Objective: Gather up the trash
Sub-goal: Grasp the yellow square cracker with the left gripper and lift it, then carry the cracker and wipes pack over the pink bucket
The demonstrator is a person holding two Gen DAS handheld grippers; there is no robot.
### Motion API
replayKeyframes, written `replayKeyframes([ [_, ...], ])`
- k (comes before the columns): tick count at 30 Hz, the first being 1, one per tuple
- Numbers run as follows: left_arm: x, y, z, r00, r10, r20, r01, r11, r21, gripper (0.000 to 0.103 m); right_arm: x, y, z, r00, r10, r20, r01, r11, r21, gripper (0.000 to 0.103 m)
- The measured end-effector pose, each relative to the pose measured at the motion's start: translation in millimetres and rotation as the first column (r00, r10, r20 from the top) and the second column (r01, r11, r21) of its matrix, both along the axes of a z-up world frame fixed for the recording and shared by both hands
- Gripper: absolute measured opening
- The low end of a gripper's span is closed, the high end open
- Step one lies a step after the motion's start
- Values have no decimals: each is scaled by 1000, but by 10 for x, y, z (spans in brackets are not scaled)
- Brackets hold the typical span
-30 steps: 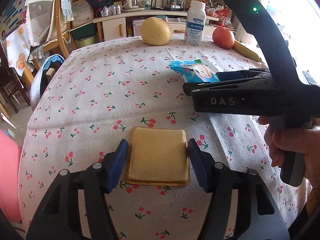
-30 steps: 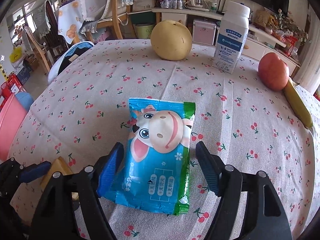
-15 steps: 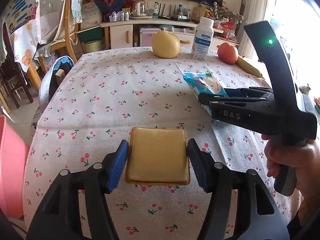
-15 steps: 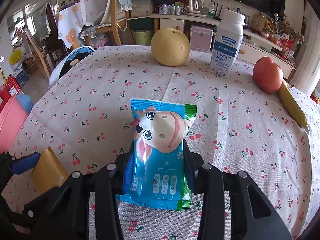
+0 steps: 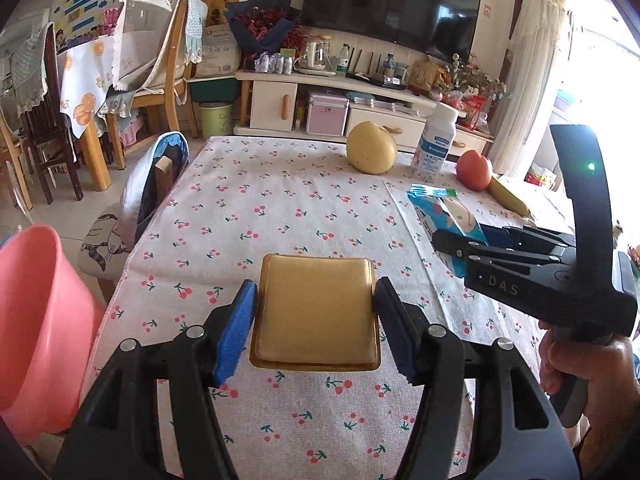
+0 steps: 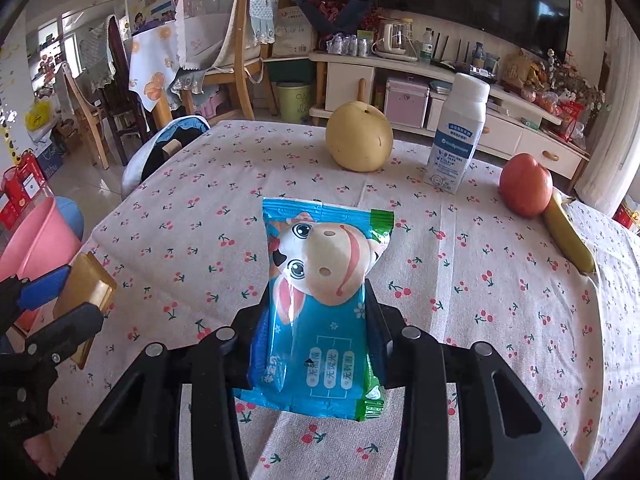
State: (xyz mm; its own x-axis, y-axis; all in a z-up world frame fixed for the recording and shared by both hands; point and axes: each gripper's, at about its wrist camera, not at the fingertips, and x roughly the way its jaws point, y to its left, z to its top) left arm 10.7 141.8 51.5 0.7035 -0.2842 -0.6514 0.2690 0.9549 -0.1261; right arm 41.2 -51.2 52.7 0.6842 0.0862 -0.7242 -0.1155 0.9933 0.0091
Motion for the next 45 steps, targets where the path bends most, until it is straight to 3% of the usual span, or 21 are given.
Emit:
replayKeyframes([
  [12, -2, 435, 211, 990, 130, 52, -127, 991, -50, 62, -108, 366, 245, 998, 55, 28, -56, 998, 5, 41],
  [22, -38, 953, 383, 954, 281, 104, -279, 960, -29, 62, -187, 920, 419, 988, 149, 41, -152, 986, 65, 41],
  [35, -58, 1746, 497, 879, 466, 103, -463, 885, -49, 62, -243, 1989, 672, 946, 316, 66, -321, 944, 75, 41],
  [45, -75, 2324, 459, 813, 581, 40, -577, 813, -73, 62, -250, 2714, 603, 909, 415, 39, -417, 908, 43, 41],
])
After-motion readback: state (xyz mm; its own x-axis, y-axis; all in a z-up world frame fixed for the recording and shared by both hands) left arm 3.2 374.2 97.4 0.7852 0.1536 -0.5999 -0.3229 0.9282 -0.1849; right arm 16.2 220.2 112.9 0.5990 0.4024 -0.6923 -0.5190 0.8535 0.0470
